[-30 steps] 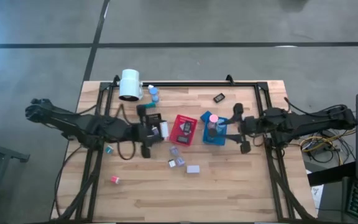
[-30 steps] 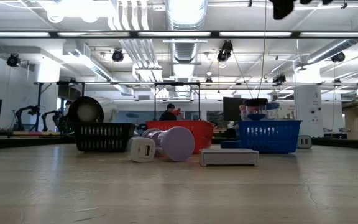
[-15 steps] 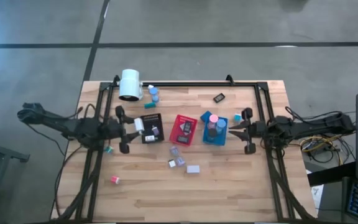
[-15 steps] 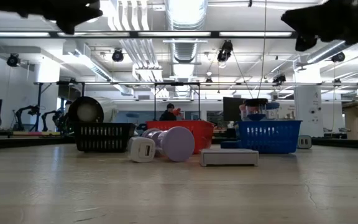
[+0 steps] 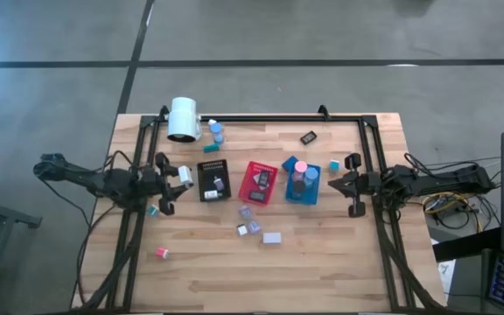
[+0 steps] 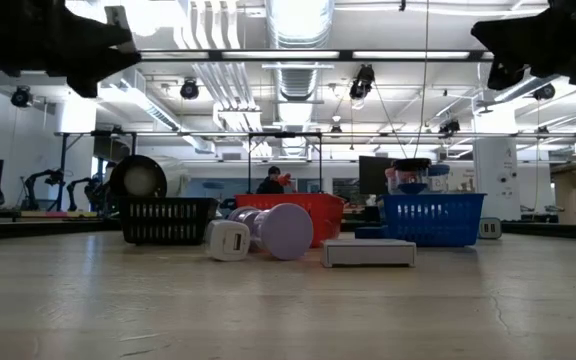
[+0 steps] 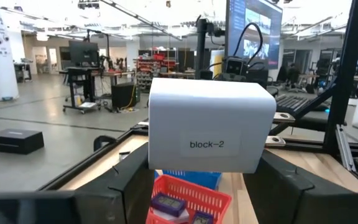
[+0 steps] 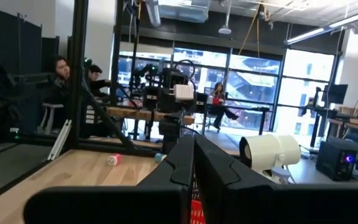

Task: Pick & Place Office items
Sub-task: Put the white charger adapter into the black bin

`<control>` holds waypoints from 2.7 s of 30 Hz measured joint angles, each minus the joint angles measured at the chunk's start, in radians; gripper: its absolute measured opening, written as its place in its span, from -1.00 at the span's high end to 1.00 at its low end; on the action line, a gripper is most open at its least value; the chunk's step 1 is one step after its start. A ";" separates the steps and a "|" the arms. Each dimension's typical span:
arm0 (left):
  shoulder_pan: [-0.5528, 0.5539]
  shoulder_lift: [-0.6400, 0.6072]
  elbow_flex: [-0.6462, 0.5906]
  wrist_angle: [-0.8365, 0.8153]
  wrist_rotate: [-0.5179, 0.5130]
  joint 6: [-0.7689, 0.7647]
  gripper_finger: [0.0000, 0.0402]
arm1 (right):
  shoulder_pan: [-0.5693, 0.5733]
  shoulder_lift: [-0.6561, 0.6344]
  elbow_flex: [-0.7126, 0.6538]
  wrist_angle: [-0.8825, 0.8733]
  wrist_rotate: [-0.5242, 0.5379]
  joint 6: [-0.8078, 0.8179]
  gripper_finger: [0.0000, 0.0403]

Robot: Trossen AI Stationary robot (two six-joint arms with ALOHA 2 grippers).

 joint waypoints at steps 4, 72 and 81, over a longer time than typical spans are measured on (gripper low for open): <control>0.001 -0.055 -0.038 -0.008 0.000 0.001 -0.06 | 0.000 -0.011 -0.002 -0.025 0.000 -0.001 0.96; 0.594 1.232 0.631 -0.762 0.558 -0.140 -0.23 | 0.000 -0.008 -0.013 -0.021 0.002 0.004 0.96; 0.594 1.125 0.692 -0.875 0.558 -0.079 -0.59 | 0.000 -0.008 -0.013 -0.021 0.001 0.004 0.96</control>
